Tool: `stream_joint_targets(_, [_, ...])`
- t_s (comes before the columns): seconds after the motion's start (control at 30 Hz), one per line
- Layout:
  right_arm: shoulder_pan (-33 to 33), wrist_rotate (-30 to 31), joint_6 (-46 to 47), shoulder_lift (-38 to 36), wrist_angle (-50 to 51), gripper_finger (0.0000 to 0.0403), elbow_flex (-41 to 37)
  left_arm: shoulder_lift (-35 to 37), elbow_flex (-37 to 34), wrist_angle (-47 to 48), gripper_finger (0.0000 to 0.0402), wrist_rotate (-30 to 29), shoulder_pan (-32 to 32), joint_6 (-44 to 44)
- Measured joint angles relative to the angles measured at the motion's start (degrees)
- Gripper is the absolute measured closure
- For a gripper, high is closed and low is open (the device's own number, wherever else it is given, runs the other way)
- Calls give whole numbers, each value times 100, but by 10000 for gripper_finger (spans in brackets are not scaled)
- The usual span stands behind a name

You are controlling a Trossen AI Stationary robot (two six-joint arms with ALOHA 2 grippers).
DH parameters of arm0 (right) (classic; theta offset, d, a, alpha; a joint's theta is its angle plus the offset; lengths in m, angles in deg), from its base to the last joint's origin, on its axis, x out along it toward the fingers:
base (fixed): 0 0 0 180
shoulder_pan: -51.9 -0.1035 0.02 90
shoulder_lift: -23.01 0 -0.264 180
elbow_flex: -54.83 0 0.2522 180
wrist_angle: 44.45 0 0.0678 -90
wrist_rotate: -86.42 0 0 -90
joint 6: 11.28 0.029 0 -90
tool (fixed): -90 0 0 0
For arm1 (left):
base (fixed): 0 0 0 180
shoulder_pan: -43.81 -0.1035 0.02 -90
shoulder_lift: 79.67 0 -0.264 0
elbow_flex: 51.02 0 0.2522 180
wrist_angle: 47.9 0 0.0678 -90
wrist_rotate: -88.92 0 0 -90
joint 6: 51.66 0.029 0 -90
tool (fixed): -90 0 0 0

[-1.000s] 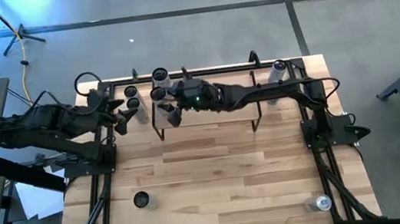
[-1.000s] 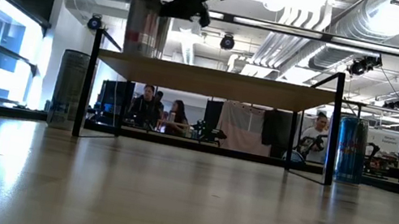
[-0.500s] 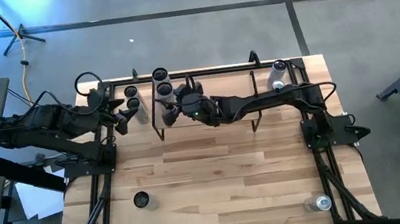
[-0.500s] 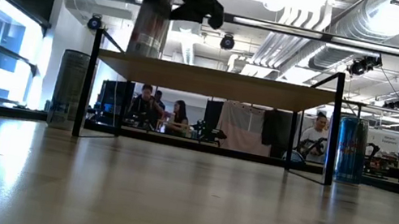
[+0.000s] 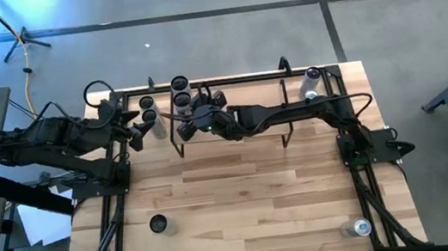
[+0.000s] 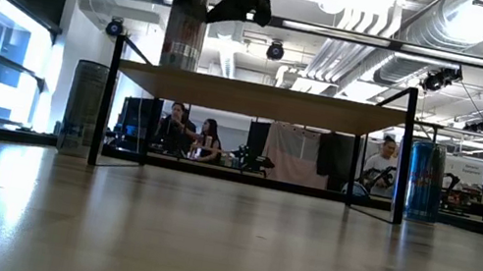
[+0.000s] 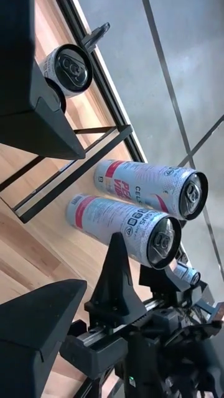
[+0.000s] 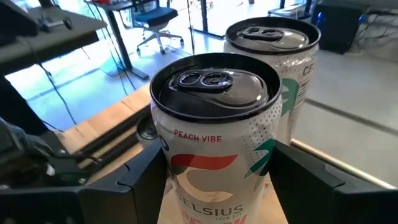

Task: Place canned beverage on shelf
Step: Put the white pink soda can on the shelf aligned with the other white pink soda can

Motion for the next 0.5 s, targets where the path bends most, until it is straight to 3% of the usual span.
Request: stream_joint_targets(0.5, [72, -35, 39, 24, -468, 166, -123, 0, 0, 1, 103, 139, -2, 2])
